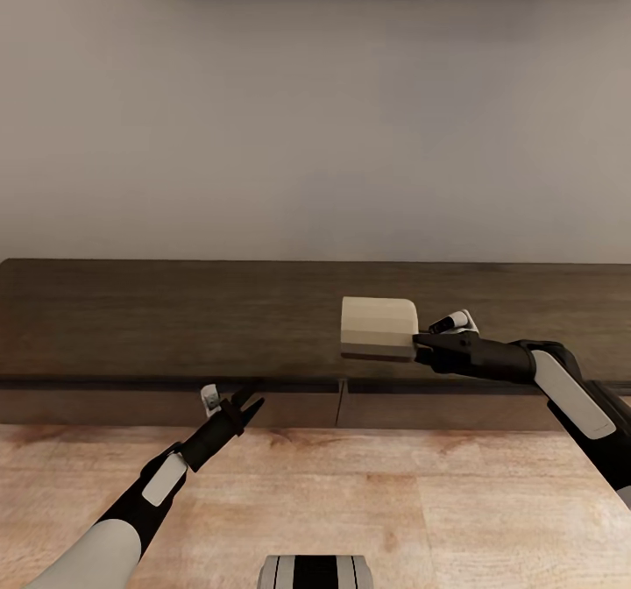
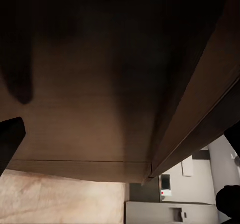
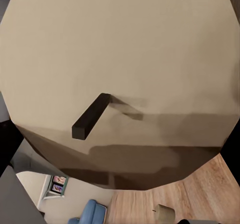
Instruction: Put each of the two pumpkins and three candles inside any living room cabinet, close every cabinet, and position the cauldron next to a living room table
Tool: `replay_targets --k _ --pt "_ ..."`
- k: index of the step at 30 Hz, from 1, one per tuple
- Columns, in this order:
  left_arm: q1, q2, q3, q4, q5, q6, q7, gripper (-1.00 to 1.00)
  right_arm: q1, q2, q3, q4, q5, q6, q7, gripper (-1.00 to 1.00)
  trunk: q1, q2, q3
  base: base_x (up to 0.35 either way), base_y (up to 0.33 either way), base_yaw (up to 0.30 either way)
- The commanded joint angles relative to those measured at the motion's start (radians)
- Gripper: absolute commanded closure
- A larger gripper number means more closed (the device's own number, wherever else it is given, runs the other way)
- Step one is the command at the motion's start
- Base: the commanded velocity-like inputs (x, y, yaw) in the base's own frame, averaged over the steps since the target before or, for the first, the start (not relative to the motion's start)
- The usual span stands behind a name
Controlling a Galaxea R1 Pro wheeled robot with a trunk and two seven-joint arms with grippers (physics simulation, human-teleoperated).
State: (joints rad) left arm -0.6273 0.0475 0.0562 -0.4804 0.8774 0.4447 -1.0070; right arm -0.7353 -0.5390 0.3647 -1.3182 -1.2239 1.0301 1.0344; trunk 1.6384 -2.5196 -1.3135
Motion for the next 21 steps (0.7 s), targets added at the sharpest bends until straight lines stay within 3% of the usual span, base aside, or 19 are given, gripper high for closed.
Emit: replay_targets --k 1,7,8,21 --pt "-0.004 0.0 0.036 0.0 0.008 0.005 -0.001 -1.0 -0.001 -0.001 0.002 0.001 -0.003 0.004 0.003 1.0 0.0 0.0 -0.001 0.0 0.0 0.0" --pt "-0.003 0.0 0.035 0.0 0.008 0.005 -0.002 -1.0 -0.001 -0.001 0.002 0.001 -0.003 0.004 0.003 1.0 0.0 0.0 -0.001 0.0 0.0 0.0" --pt "-0.003 0.0 0.035 0.0 0.008 0.005 -0.002 1.0 -0.001 -0.001 0.002 0.001 -0.003 0.004 0.003 1.0 0.0 0.0 -0.001 0.0 0.0 0.0" --pt "-0.003 0.001 0.035 0.001 0.007 0.008 -0.001 1.0 -0.001 0.0 0.003 -0.002 -0.003 0.004 0.003 1.0 0.0 0.0 -0.001 0.0 0.0 0.0"
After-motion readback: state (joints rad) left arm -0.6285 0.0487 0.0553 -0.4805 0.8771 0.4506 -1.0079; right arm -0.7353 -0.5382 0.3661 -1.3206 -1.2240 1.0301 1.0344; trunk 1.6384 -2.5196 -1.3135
